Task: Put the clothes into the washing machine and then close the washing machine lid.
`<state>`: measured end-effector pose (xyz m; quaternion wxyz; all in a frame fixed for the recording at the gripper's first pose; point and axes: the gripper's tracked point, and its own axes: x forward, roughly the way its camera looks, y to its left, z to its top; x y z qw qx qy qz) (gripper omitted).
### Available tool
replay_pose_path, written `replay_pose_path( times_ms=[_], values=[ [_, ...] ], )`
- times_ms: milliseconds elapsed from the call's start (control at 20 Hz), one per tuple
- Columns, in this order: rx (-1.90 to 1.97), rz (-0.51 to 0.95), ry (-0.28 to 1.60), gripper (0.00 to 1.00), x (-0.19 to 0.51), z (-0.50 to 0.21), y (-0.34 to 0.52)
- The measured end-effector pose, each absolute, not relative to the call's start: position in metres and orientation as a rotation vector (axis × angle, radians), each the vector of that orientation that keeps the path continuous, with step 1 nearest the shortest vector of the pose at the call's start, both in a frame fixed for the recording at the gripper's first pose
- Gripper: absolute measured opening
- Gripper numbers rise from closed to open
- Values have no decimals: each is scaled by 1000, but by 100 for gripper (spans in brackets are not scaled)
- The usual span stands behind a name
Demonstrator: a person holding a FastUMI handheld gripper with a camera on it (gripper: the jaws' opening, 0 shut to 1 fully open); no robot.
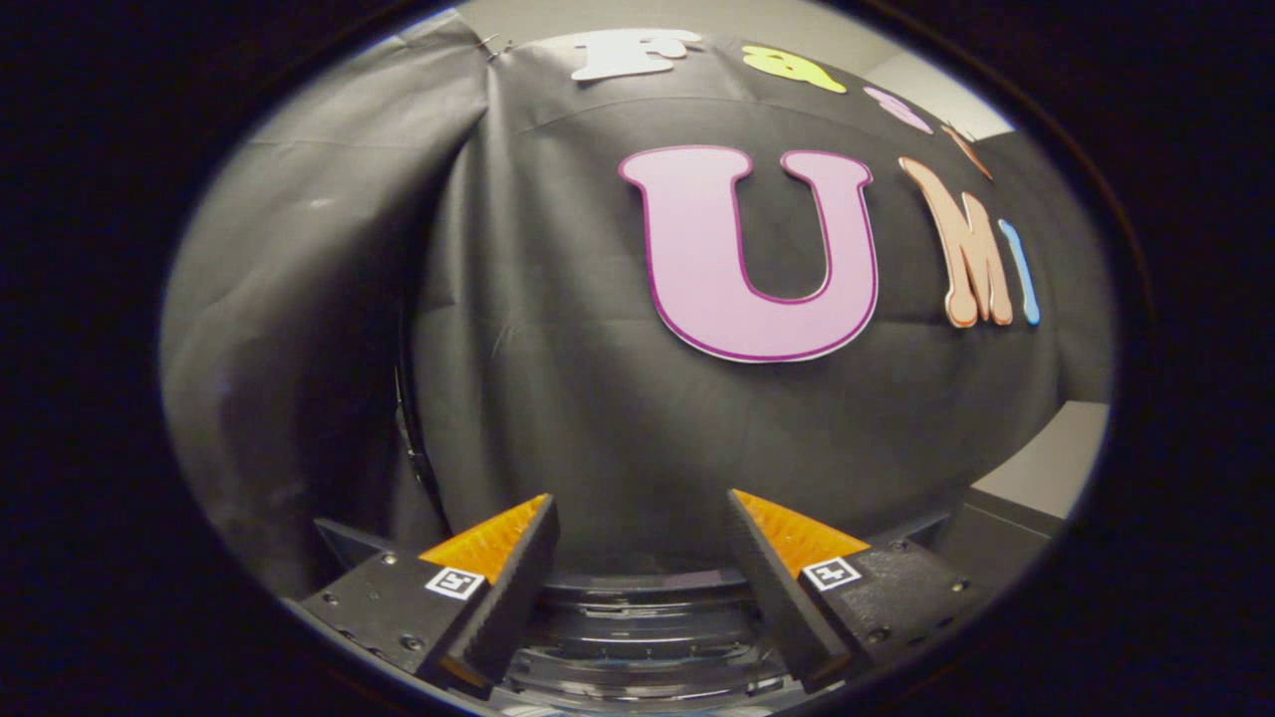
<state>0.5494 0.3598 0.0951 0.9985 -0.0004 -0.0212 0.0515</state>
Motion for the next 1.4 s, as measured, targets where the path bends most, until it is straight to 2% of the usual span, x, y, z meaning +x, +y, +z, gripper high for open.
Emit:
replay_pose_path(
  times_ms=[650,1400],
  values=[
    [3,97,-82,100,489,89,356],
    [2,69,-71,100,462,81,354]
  ],
)
